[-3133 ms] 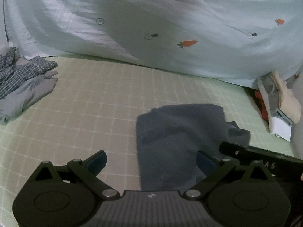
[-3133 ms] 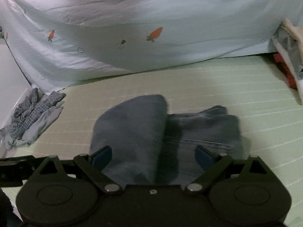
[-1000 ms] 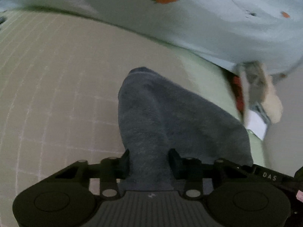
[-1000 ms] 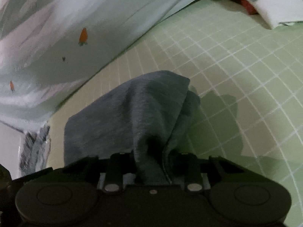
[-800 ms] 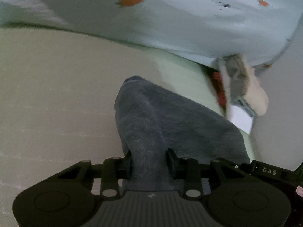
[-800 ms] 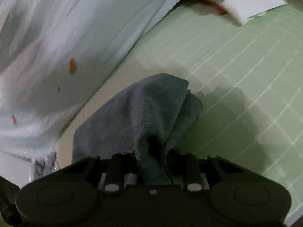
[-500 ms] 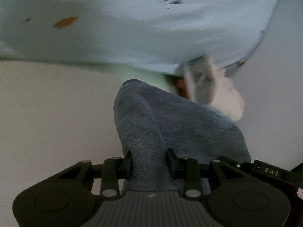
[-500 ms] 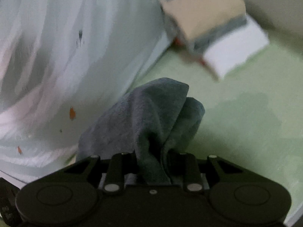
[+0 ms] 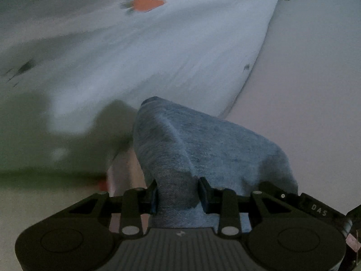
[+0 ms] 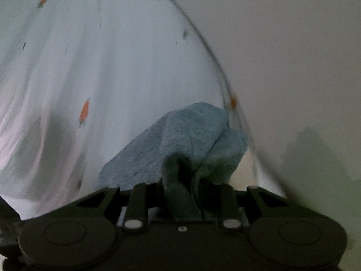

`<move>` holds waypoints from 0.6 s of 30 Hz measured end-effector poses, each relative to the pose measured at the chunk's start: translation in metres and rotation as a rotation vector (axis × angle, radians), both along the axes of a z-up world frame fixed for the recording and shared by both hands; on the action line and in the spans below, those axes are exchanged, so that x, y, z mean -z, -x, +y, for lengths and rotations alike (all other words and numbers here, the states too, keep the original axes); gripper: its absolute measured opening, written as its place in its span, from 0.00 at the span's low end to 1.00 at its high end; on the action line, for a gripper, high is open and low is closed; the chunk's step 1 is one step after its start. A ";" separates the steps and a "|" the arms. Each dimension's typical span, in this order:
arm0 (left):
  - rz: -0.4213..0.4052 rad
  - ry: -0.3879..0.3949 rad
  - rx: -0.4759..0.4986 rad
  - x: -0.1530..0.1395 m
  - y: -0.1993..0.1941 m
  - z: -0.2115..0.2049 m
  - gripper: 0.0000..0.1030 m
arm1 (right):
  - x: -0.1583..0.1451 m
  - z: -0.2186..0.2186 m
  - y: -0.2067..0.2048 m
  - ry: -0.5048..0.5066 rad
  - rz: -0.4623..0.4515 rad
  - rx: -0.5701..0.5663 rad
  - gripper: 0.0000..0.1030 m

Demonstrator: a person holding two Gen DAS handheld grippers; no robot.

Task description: Fold clothes

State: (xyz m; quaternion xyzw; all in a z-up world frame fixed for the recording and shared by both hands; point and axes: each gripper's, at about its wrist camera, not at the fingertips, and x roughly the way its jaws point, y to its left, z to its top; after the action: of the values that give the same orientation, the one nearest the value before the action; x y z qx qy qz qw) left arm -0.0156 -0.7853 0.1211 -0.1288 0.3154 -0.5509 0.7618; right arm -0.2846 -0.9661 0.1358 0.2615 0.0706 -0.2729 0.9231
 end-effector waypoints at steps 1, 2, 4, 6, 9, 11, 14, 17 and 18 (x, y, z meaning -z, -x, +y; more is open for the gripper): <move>-0.012 0.008 -0.016 -0.003 -0.005 -0.015 0.41 | -0.004 -0.017 -0.008 0.017 -0.011 0.003 0.25; -0.030 0.000 -0.040 -0.001 -0.011 -0.031 0.46 | -0.006 -0.034 -0.018 0.030 -0.019 0.012 0.26; -0.096 -0.076 -0.110 0.013 -0.022 -0.068 0.56 | -0.001 -0.065 -0.043 0.075 0.001 0.053 0.47; -0.154 -0.183 -0.174 0.036 -0.033 -0.104 0.58 | 0.024 -0.094 -0.078 0.120 0.113 0.128 0.66; -0.104 -0.307 -0.173 0.083 -0.052 -0.140 0.61 | 0.081 -0.129 -0.126 0.067 0.306 0.187 0.47; -0.097 -0.268 -0.151 0.100 -0.056 -0.144 0.77 | 0.123 -0.142 -0.150 0.058 0.424 0.220 0.38; -0.174 -0.291 -0.133 0.112 -0.056 -0.154 0.79 | 0.154 -0.137 -0.159 0.161 0.457 0.248 0.35; -0.116 -0.282 -0.137 0.122 -0.073 -0.160 0.88 | 0.163 -0.145 -0.161 0.153 0.463 0.227 0.35; -0.080 -0.275 -0.140 0.126 -0.079 -0.160 0.90 | 0.164 -0.147 -0.162 0.155 0.473 0.219 0.35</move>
State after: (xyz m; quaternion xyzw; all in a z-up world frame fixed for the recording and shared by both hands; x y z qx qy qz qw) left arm 0.0634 -0.9451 -0.0047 -0.0232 0.3477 -0.4527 0.8208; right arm -0.1221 -1.1130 -0.0278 0.1252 0.2347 -0.4291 0.8632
